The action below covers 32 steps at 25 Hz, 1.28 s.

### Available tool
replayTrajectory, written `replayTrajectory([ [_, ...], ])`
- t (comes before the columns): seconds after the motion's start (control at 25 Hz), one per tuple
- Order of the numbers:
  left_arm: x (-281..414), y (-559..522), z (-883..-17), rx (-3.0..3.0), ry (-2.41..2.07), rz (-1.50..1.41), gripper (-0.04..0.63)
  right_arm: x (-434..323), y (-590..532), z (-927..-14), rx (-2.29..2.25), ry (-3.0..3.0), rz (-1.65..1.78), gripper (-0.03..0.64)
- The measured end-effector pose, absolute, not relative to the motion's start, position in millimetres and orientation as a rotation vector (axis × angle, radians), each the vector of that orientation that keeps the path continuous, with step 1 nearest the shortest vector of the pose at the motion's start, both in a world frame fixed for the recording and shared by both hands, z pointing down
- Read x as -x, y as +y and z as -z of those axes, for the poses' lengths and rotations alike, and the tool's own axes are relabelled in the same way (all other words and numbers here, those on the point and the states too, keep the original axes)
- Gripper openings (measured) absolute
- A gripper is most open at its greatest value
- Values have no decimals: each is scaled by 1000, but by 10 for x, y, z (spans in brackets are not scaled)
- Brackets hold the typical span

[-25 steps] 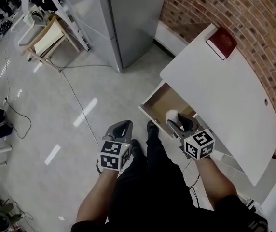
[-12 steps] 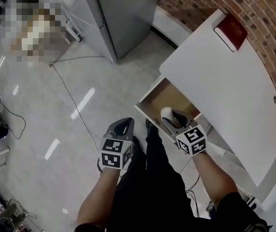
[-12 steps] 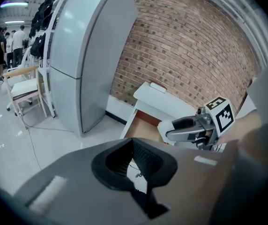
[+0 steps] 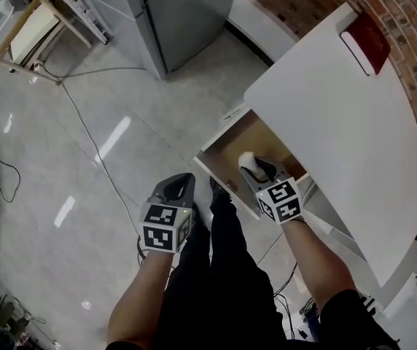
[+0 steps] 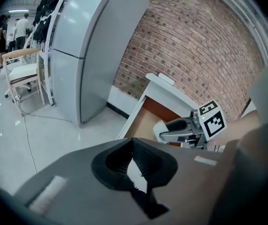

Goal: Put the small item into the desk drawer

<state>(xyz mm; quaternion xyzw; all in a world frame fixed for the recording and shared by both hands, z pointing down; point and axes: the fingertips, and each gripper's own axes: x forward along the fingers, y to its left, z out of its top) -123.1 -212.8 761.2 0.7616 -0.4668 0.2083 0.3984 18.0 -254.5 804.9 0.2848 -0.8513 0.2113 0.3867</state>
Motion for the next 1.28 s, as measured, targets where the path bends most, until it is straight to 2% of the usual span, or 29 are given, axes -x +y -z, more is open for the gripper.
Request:
replayTrajectory([
  [0.52,1356,-2198,-8021,-1857,-1159,-525,12,-282,-3014,-8990,-706,-1979,-454,161],
  [1.28,1451,-2122,-8147,-1804,-1149,-517,12,-535,-3142,-9462,-744,-1808,-449,163],
])
